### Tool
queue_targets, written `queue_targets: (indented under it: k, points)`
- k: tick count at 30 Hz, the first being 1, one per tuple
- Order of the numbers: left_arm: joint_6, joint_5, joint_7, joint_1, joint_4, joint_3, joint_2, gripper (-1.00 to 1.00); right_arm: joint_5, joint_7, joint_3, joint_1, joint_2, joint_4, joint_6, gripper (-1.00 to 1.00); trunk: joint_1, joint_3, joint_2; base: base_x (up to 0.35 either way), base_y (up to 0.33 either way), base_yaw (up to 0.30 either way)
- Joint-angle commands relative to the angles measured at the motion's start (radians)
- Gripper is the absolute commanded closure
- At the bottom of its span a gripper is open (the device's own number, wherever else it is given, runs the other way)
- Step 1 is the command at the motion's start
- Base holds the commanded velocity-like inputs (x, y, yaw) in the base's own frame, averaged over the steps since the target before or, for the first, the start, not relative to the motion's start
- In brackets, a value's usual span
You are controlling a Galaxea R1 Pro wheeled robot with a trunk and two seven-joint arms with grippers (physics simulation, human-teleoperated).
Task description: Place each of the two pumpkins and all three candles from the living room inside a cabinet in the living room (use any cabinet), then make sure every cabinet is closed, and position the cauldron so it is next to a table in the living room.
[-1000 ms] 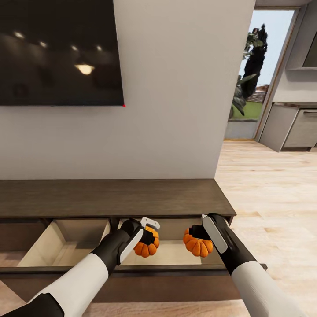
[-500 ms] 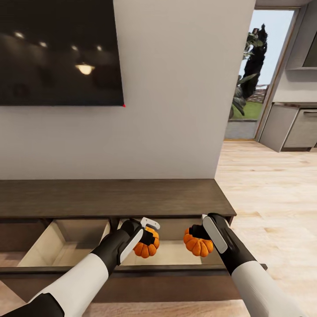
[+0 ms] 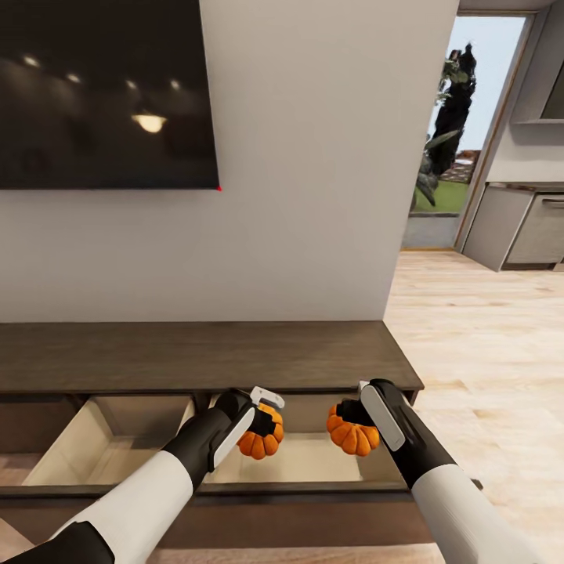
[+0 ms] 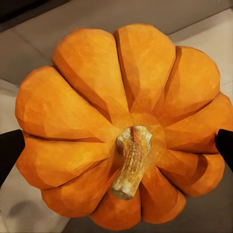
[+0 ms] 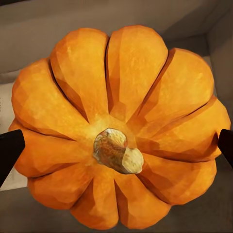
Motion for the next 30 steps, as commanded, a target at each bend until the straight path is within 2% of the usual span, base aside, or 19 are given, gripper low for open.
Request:
queue_targets:
  k: [1, 19, 30]
  points:
    - [0.003, 0.010, 0.007, -0.001, -0.002, -0.003, 0.000, 1.00, -0.009, -0.009, 0.002, -0.001, 0.000, -0.001, 0.002, 1.00, 0.000, -0.001, 0.000, 0.095, 0.000, 0.000]
    - [0.003, 0.010, 0.009, -0.001, -0.003, -0.003, 0.000, 1.00, -0.009, -0.010, 0.029, -0.001, 0.000, 0.001, 0.001, 1.00, 0.000, -0.001, 0.000, 0.013, 0.000, 0.000]
    - [0.003, 0.010, 0.009, -0.001, -0.003, -0.003, 0.000, 1.00, -0.009, -0.009, 0.029, -0.001, 0.000, 0.001, 0.001, 1.00, 0.042, -0.035, -0.077, 0.000, 0.000, 0.000]
